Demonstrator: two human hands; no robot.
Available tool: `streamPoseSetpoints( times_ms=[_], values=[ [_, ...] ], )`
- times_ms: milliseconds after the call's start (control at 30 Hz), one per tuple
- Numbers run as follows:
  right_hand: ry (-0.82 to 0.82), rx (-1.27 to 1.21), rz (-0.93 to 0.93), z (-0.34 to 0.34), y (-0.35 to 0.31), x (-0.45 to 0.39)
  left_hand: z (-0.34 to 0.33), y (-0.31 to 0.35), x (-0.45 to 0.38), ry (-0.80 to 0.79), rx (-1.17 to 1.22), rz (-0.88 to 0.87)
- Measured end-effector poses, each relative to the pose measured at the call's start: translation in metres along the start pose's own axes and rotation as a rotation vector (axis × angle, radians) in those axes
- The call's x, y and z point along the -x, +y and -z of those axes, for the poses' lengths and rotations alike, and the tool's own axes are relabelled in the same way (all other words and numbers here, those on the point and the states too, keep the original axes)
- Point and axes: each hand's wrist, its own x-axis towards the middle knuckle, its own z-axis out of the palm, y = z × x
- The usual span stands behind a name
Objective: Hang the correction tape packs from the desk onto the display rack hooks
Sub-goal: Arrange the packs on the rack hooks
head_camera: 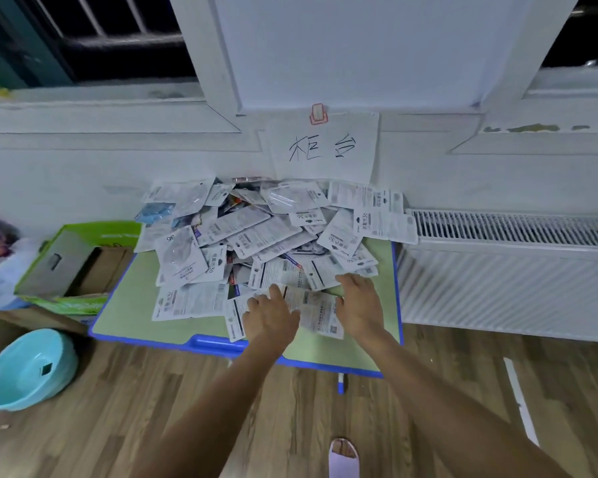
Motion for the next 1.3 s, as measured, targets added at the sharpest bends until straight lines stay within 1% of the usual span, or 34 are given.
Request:
streamPoseSetpoints(
  times_ms=[100,200,300,433,533,633,733,833,933,1033,1167,1233,1300],
  values=[
    [0.013,0.074,0.065,-0.009,-0.001,-0.018,-0.002,0.001,-0.015,0.013,0.013,0.019],
    [-0.012,0.108,0.093,-0.015,-0.001,-0.029,-0.001,0.000,-0.027,0.037,0.038,0.051],
    [-0.022,0.145,0.099,-0.018,0.000,-0.036,-0.001,-0.005,-0.035,0.023,0.074,0.089],
    [0.017,0.173,0.071,-0.021,-0.001,-0.038,-0.005,-0.016,-0.041,-0.011,0.223,0.099],
    [0.070,0.159,0.085,-0.022,-0.004,-0.038,-0.004,-0.024,-0.045,0.001,0.351,0.103],
    [0.161,0.048,0.127,-0.021,-0.012,-0.032,0.001,-0.027,-0.049,-0.040,0.607,0.110],
    [0.253,-0.141,0.179,-0.019,-0.026,-0.022,0.012,-0.026,-0.051,-0.156,0.952,0.183],
    [0.270,-0.252,0.231,-0.016,-0.043,-0.013,0.028,-0.021,-0.053,-0.209,1.212,0.245],
    [0.282,-0.330,0.225,-0.010,-0.058,-0.004,0.048,-0.016,-0.053,-0.263,1.406,0.274],
    [0.266,-0.406,0.194,0.002,-0.071,0.001,0.071,-0.013,-0.049,-0.289,1.522,0.264],
    [0.244,-0.481,0.253,0.024,-0.087,0.009,0.093,-0.012,-0.042,-0.308,1.645,0.214],
    [0.282,-0.471,0.199,0.032,-0.092,0.012,0.102,-0.013,-0.037,-0.349,1.683,0.166],
    [0.360,-0.509,0.093,0.038,-0.092,0.016,0.109,-0.013,-0.031,-0.373,1.589,0.103]
  ],
)
